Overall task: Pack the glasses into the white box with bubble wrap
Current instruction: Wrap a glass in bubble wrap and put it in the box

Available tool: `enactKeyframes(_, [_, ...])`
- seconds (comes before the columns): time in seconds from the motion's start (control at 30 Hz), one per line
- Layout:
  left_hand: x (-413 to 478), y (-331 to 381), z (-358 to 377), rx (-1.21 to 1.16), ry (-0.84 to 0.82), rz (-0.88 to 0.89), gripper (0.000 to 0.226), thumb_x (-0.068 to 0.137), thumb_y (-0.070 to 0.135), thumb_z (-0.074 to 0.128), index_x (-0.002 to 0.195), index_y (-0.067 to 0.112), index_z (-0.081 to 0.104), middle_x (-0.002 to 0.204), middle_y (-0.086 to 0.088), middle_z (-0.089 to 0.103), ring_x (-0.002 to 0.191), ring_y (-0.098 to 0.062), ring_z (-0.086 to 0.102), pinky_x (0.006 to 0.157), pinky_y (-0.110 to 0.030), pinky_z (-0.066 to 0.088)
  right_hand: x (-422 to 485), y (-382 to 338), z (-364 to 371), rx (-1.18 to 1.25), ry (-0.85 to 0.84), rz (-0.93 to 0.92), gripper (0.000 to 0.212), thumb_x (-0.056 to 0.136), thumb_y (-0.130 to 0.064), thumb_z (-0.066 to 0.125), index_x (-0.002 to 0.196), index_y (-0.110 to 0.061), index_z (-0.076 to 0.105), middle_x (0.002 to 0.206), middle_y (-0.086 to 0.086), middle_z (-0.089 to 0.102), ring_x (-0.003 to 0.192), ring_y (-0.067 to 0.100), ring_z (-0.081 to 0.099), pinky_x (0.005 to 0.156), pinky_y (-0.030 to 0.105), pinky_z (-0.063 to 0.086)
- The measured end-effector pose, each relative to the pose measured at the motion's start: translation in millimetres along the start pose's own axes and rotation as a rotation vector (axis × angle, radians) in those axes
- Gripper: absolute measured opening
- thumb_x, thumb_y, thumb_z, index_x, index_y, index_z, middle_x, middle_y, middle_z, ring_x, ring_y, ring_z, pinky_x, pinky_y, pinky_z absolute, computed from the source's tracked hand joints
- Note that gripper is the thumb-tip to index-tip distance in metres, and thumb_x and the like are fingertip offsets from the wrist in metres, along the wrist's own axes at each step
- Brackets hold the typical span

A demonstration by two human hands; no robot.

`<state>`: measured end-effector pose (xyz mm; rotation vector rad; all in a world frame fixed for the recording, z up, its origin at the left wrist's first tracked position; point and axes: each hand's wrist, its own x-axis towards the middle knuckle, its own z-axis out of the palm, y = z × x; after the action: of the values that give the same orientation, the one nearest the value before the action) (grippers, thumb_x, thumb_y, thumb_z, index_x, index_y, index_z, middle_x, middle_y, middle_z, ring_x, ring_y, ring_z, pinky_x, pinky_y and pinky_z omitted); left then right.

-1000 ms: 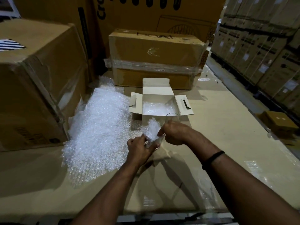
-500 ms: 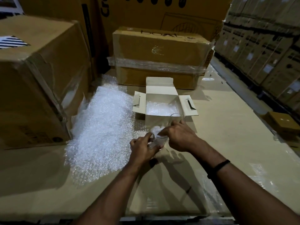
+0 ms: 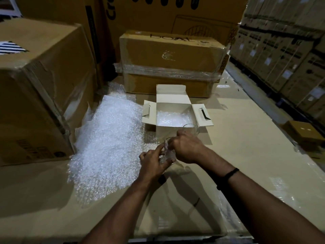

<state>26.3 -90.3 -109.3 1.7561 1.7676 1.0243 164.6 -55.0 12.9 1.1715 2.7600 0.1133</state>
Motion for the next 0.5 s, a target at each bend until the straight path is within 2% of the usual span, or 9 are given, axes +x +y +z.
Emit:
enactKeyframes(0.07, [0,2,-1,-0.008,-0.001,-0.008,0.084,0.069,0.079,0.038,0.141,0.036,0.044,0.108,0.005,0.068,0.110,-0.015,0.056,0.093,-0.035,0.025,4,0,-1,-0.064,-0.043,-0.023,0.031,0.094,-0.017,0.047,0.119,-0.025,0.064,0.121,-0.008,0.066,0.093,0.016,0.039,0.075,0.029,0.028])
enactKeyframes(0.13, [0,2,-1,-0.016,-0.013,-0.019,0.082,0.070,0.078,0.040,0.141,0.038,0.043,0.108,0.005,0.068,0.109,-0.015,0.054,0.095,-0.037,0.027,3,2,-5,-0.055,-0.086,-0.022,0.034,0.094,-0.016,0.048,0.123,-0.027,0.061,0.123,-0.009,0.064,0.101,0.018,0.041,0.079,0.030,0.032])
enactKeyframes(0.3, [-1,3,-3,-0.019,0.000,-0.010,0.078,0.070,0.078,0.045,0.136,0.037,0.047,0.106,0.007,0.067,0.104,-0.016,0.055,0.093,-0.037,0.027,-7,10,0,0.092,0.146,0.003,0.039,0.079,-0.001,0.055,0.109,-0.024,0.064,0.111,-0.006,0.069,0.083,0.015,0.036,0.071,0.032,0.038])
enactKeyframes(0.4, [-3,6,-4,-0.010,-0.007,-0.015,0.083,0.068,0.075,0.048,0.139,0.032,0.048,0.108,0.003,0.068,0.105,-0.017,0.052,0.097,-0.040,0.028,-2,10,7,0.033,0.067,-0.077,0.041,0.081,-0.003,0.050,0.112,-0.024,0.065,0.119,-0.007,0.066,0.079,0.016,0.034,0.079,0.036,0.043])
enactKeyframes(0.5, [-1,8,-5,0.014,-0.014,-0.033,0.081,0.068,0.071,0.052,0.140,0.033,0.047,0.111,0.002,0.069,0.112,-0.019,0.052,0.097,-0.038,0.027,0,8,3,0.005,-0.070,-0.068,0.039,0.092,-0.010,0.047,0.125,-0.025,0.060,0.134,-0.010,0.057,0.087,0.017,0.033,0.082,0.034,0.040])
